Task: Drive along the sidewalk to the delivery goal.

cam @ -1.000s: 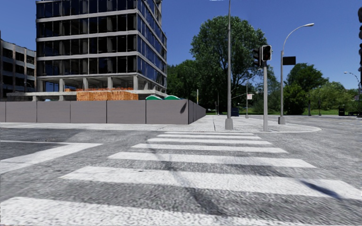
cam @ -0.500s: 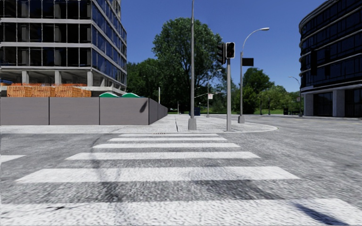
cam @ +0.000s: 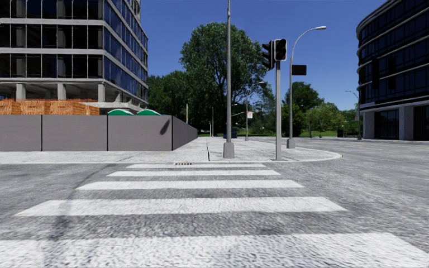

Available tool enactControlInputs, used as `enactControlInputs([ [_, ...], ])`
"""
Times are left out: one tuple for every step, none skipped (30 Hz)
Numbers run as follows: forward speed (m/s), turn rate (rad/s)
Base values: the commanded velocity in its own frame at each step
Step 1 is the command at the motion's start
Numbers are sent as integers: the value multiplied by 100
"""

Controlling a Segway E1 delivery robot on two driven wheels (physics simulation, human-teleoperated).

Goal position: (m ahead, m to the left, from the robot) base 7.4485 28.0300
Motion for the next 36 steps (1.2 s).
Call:
enactControlInputs([
  [190,12],
  [190,8],
  [190,2],
  [190,2],
  [190,0],
  [190,0],
  [190,0],
  [190,0],
  [190,2],
  [190,6],
  [190,6],
  [190,9],
  [190,9],
  [190,16],
  [190,25],
  [190,27],
  [190,27],
  [190,29],
  [190,29],
  [190,29],
  [190,29],
  [190,29],
  [190,29],
  [189,29],
  [189,29],
  [186,29],
  [186,29],
  [186,25],
  [186,18],
  [186,18],
  [186,16],
  [186,15],
  [186,15],
  [186,15],
  [186,15],
  [186,15],
])
